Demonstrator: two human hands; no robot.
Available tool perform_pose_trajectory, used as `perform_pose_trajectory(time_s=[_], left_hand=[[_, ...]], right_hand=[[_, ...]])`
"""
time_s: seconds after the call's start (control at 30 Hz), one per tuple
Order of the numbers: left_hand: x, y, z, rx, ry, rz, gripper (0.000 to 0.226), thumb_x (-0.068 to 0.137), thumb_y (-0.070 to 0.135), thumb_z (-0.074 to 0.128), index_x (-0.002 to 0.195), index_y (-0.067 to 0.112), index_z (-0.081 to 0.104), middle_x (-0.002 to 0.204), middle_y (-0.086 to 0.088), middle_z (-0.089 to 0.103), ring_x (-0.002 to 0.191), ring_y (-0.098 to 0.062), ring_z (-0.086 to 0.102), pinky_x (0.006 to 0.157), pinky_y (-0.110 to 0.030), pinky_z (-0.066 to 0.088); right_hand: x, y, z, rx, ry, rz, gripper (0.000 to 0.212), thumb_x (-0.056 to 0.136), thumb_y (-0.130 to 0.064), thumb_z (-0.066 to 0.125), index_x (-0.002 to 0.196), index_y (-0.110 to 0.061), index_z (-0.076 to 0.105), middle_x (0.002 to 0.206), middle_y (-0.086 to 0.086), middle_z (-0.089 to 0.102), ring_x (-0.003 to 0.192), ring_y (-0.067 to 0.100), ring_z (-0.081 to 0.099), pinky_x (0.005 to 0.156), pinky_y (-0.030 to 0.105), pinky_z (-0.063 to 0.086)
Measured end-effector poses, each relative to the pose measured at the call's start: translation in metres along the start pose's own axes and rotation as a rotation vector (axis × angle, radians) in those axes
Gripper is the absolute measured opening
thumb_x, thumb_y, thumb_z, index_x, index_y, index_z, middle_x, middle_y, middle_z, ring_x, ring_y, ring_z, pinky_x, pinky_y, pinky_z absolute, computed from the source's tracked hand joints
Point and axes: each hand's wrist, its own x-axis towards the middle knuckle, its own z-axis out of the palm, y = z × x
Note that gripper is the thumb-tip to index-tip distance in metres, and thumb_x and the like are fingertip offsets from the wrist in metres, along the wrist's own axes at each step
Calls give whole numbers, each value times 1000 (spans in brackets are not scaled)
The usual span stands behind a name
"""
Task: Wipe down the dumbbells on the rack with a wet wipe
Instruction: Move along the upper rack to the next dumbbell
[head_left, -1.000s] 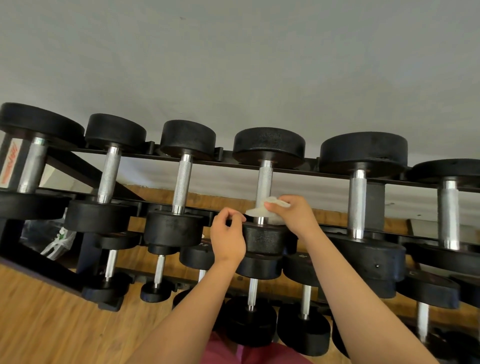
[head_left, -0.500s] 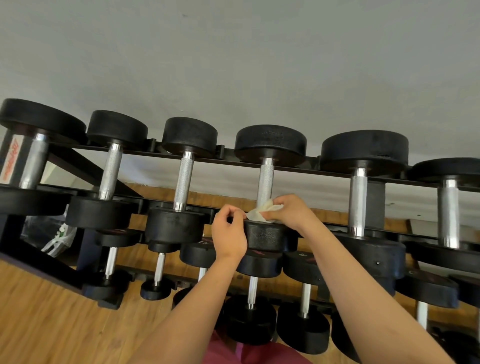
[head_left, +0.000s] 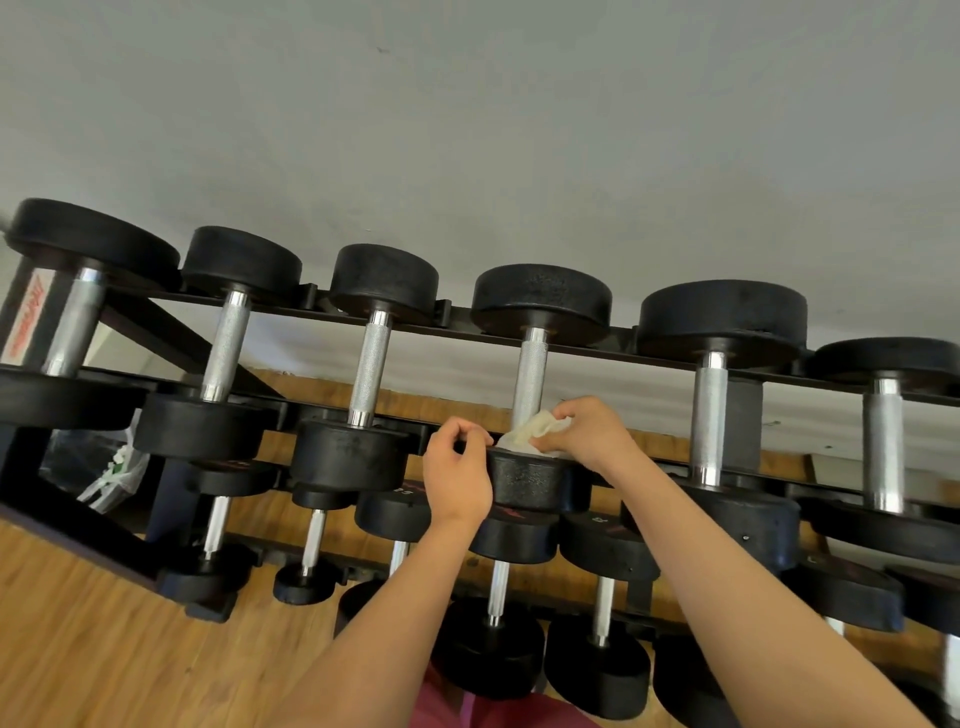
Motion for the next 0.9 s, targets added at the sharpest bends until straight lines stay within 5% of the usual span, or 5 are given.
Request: perform_pose_trajectory(time_s=[0.17, 0.47, 0.6, 0.73, 0.9], left_hand=[[-2, 3, -1, 13, -12, -7, 22, 93, 8, 50, 73, 12, 59, 74, -1, 61, 78, -18, 57, 78, -37, 49], [0, 4, -6, 49, -108, -98, 19, 95, 17, 52, 78, 18, 60, 85, -2, 63, 88, -21, 60, 86, -42, 52], [-2, 30, -32, -25, -377, -232, 17, 97, 34, 55, 106, 25, 65, 110, 5, 66, 106, -10, 60, 84, -22, 46], [-17, 63, -63, -96, -516, -73, 39, 85, 48, 57, 117, 26, 65, 113, 12, 68, 107, 0, 60, 86, -16, 43], [-14, 78, -70, -123, -529, -8, 23, 86, 26, 68, 107, 16, 68, 100, 4, 72, 93, -5, 66, 77, -14, 50]], right_hand=[[2, -7, 5, -50, -15, 20, 21, 82, -23, 76, 96, -11, 66, 98, 6, 65, 78, 10, 55, 72, 26, 46], [-46, -2, 2, 321, 172, -86, 7, 87, -21, 70, 93, -17, 68, 92, 1, 68, 85, 11, 62, 71, 19, 48], [-65, -9, 4, 507, 188, -86, 10, 91, -24, 66, 101, -25, 66, 101, -3, 66, 95, 12, 60, 76, 21, 48], [-70, -22, 13, 571, 177, -152, 17, 89, -21, 68, 105, -17, 69, 99, 0, 70, 94, 15, 65, 76, 21, 53], [-65, -43, 42, 464, 276, -315, 12, 88, -18, 70, 100, -16, 69, 88, -3, 71, 84, 3, 66, 77, 17, 52]])
